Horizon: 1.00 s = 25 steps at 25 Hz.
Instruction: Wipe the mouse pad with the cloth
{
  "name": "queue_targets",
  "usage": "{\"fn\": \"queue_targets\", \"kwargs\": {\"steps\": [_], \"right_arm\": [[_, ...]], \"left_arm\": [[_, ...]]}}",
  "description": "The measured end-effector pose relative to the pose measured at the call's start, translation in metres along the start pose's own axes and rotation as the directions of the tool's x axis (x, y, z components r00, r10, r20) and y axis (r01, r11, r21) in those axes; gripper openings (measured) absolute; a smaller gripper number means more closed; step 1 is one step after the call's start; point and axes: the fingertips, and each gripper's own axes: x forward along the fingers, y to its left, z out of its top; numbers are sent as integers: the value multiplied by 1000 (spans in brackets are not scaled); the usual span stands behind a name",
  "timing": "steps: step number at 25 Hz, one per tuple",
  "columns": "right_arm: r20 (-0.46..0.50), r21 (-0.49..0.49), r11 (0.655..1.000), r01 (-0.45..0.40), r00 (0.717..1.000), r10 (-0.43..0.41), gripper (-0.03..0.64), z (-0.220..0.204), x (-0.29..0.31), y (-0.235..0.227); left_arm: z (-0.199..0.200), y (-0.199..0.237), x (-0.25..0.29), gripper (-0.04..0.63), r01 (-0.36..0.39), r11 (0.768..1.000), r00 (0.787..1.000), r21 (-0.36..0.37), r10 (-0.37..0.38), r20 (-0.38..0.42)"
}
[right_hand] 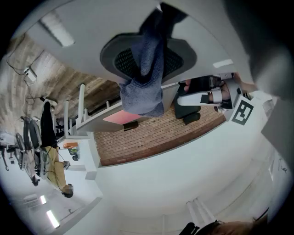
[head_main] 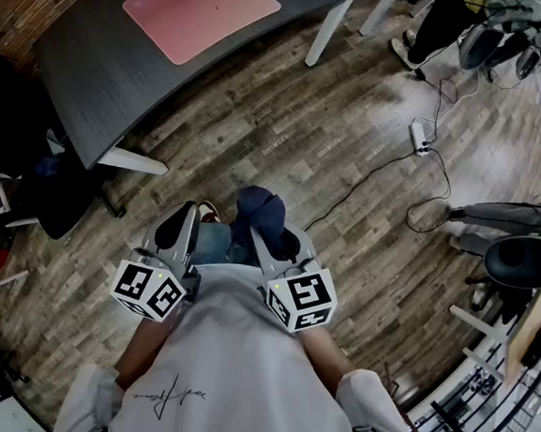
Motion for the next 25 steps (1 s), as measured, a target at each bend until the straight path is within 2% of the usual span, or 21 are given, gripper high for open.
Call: {"fn": "queue_targets", "kwargs": {"steps": [4,8,14,20,25], "right_arm": [[10,-24,1000,-20,1000,20,89,3,1,8],[10,-29,999,-36,999,36,89,3,9,15],[53,-44,990,-132,989,135,94,19,11,31],[16,-26,988,-151,988,151,98,23,31,21],[-18,-41,986,-160,987,160,98,37,54,11]], "left_arm": [[-17,-12,7,6,75,997,994,-19,-76,-76],[-18,1,2,6,29,999,996,-17,-30,-79],[-14,11,5,6,-14,1000,997,-26,12,-73],[-1,19,20,5,-13,1000,998,7,14,-58],[15,35,36,5,-34,999,998,6,34,-51]]}}
